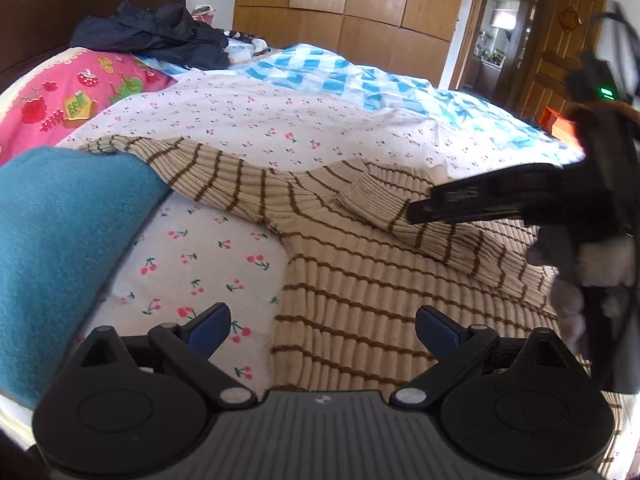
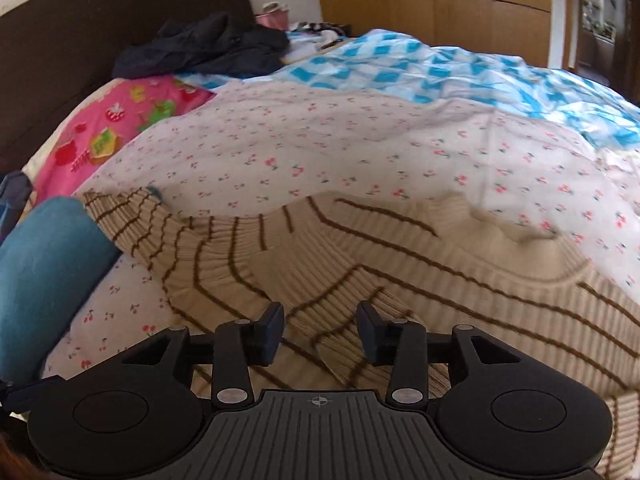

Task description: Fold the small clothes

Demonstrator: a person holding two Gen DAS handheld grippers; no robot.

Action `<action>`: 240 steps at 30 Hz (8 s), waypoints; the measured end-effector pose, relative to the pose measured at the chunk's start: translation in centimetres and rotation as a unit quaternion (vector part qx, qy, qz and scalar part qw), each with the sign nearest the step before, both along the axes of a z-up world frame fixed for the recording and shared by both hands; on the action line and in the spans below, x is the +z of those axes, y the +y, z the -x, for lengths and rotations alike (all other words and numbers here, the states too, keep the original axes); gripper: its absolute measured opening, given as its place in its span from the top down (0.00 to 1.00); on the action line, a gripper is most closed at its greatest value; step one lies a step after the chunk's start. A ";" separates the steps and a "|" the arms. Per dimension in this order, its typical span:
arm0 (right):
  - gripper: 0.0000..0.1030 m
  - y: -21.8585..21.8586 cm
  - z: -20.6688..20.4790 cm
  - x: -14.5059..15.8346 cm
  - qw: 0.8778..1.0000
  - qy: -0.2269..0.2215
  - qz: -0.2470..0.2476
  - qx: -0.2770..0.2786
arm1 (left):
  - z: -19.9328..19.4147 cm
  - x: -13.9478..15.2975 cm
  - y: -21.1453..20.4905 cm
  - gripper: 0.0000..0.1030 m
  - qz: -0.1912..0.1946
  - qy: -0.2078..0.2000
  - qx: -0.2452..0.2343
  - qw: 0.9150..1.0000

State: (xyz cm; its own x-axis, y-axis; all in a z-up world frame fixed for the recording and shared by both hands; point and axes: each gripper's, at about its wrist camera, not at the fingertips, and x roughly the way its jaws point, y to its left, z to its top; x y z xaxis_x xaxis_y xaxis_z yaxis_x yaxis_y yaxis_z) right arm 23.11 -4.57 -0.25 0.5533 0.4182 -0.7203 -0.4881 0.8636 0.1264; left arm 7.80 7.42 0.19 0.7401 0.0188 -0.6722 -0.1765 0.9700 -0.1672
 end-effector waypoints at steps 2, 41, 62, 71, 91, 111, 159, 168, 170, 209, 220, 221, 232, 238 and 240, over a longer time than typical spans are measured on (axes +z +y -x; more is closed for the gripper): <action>0.54 1.8 -0.4 -0.7 0.999 -0.004 0.019 0.025 | -0.2 -0.2 0.4 0.00 0.011 0.002 0.001 1.000; 0.66 5.7 -0.4 -1.0 0.997 0.055 0.046 0.032 | 0.1 -0.2 3.9 0.00 0.063 -0.019 0.066 0.996; 0.66 19.4 1.0 7.2 0.979 -0.039 0.028 0.198 | 4.4 3.7 14.6 0.00 0.088 -0.122 0.219 0.964; 0.66 26.4 -1.1 4.6 0.971 -0.026 0.039 0.233 | 5.5 3.2 18.9 0.00 0.092 -0.140 0.296 0.941; 0.94 23.0 -2.5 9.4 0.990 -0.064 -0.038 0.118 | 6.4 3.4 18.0 0.01 0.086 -0.127 0.282 0.947; 0.86 -8.0 -0.6 3.7 0.965 0.056 -0.200 -0.159 | -1.8 2.4 3.3 0.00 -0.004 -0.085 0.098 0.992; 0.91 -21.4 4.4 2.2 0.891 0.063 -0.299 -0.336 | -4.1 -1.2 1.7 0.00 -0.036 -0.054 0.038 0.997; 0.91 -23.1 4.4 -2.8 0.872 0.099 -0.302 -0.373 | -4.4 -1.9 -0.1 0.00 -0.080 -0.036 0.013 0.996; 0.91 -23.0 4.3 -2.0 0.877 0.083 -0.300 -0.367 | -4.3 -1.9 -0.4 0.00 -0.087 -0.036 0.008 0.995; 0.77 -21.6 11.7 1.4 0.955 0.102 -0.145 -0.236 | 1.1 0.1 1.8 0.01 -0.042 0.095 -0.053 0.993; 0.72 -22.7 21.3 1.9 0.957 0.204 -0.098 -0.179 | 7.3 1.5 0.8 0.12 -0.015 0.200 -0.136 0.970; 0.71 -22.6 21.9 1.4 0.954 0.221 -0.099 -0.175 | 7.5 1.4 0.5 0.13 -0.017 0.206 -0.141 0.968; 0.68 -19.7 24.3 -1.3 0.941 0.306 -0.079 -0.122 | 8.1 0.0 -0.8 0.30 -0.012 0.262 -0.175 0.949; 0.63 -18.4 23.8 -3.6 0.926 0.349 -0.078 -0.118 | 7.4 -1.3 -1.2 0.35 -0.006 0.279 -0.167 0.946; 0.66 -18.4 23.5 -4.4 0.919 0.364 -0.089 -0.119 | 7.4 -1.3 -1.2 0.36 -0.004 0.279 -0.164 0.946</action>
